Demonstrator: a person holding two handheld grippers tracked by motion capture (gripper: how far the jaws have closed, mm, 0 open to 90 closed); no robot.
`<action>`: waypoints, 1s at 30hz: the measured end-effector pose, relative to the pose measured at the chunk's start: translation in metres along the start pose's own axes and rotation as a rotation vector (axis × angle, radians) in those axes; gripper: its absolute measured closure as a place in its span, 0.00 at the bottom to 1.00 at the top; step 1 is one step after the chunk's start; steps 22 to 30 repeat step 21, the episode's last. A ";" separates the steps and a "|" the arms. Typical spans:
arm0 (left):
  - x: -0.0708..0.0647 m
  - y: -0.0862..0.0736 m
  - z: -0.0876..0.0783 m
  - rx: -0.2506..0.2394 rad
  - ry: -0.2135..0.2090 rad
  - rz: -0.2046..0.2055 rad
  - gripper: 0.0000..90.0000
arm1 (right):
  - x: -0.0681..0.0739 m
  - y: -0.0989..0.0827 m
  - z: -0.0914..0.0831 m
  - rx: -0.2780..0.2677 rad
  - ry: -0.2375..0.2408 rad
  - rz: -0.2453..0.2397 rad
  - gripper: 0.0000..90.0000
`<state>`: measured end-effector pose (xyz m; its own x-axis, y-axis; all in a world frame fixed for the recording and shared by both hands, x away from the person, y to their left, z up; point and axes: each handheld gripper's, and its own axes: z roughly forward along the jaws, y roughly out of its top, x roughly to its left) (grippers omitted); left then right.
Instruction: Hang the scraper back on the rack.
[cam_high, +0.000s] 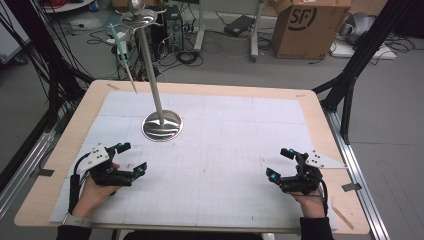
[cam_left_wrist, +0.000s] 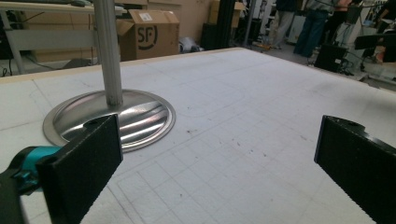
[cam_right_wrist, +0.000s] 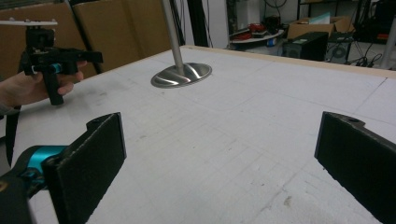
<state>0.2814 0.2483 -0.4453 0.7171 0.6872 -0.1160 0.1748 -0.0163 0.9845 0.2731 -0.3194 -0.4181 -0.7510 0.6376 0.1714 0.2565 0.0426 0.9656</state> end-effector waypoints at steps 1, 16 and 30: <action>-0.001 -0.002 -0.001 -0.003 0.005 -0.004 0.02 | 0.000 0.000 0.000 0.000 0.000 0.003 0.01; -0.005 -0.008 -0.017 -0.042 0.026 -0.014 0.02 | 0.000 -0.001 0.003 0.017 -0.013 -0.002 0.01; -0.008 -0.005 -0.016 -0.029 0.030 -0.002 0.02 | 0.000 -0.002 0.004 0.021 -0.015 -0.006 0.01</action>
